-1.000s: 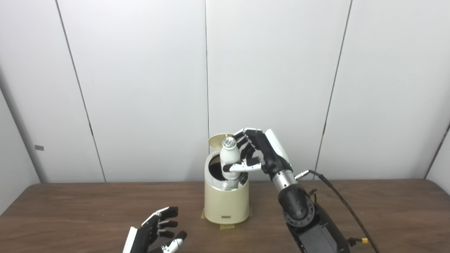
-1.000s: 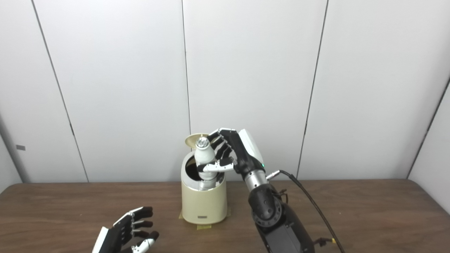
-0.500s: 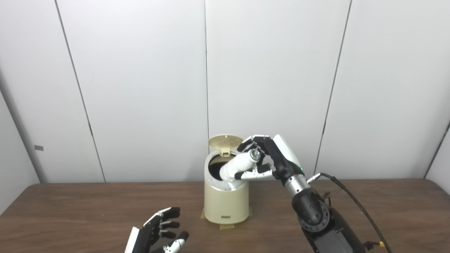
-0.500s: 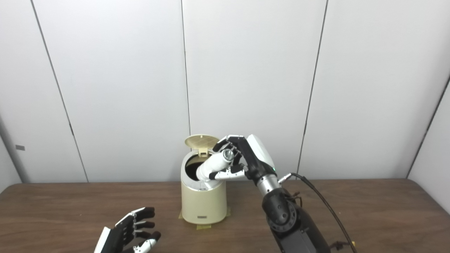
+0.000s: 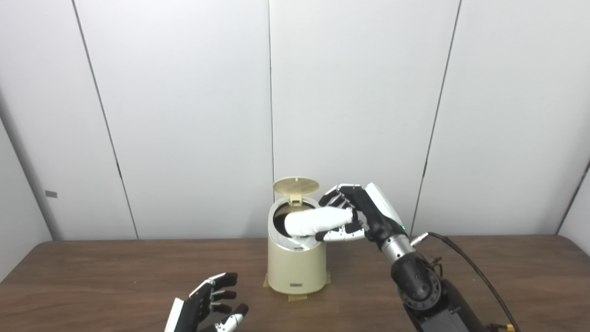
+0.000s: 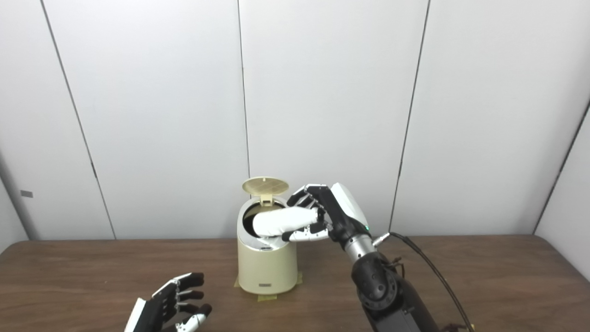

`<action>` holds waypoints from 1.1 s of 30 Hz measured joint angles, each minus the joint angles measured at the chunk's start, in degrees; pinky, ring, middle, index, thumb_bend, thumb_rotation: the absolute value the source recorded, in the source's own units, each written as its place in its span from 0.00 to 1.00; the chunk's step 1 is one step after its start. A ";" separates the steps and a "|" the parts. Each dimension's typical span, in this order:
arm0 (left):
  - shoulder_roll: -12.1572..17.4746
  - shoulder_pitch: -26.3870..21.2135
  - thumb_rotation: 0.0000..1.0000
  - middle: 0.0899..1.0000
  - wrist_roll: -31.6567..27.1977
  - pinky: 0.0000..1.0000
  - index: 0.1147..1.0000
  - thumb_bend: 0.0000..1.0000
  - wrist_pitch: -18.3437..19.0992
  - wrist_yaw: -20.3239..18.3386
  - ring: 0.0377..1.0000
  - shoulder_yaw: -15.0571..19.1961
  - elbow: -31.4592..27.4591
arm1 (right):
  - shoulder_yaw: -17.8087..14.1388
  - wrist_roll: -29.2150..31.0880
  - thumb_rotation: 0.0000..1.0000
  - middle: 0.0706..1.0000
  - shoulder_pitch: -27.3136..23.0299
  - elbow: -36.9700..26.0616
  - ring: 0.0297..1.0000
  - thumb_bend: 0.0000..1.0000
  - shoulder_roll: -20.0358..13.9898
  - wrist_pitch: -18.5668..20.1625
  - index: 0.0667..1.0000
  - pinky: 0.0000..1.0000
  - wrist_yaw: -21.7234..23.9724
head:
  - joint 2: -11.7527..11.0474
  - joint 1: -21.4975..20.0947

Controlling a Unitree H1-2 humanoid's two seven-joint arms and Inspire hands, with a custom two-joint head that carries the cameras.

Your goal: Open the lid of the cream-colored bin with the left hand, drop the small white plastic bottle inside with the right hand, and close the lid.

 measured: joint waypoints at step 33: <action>-0.15 -0.07 0.12 0.76 0.04 0.62 0.75 0.54 0.39 0.05 0.70 -0.42 0.01 | -0.09 -2.82 0.00 0.43 -5.47 -1.77 0.34 0.51 0.33 3.71 0.53 0.28 1.52 | 0.00 0.26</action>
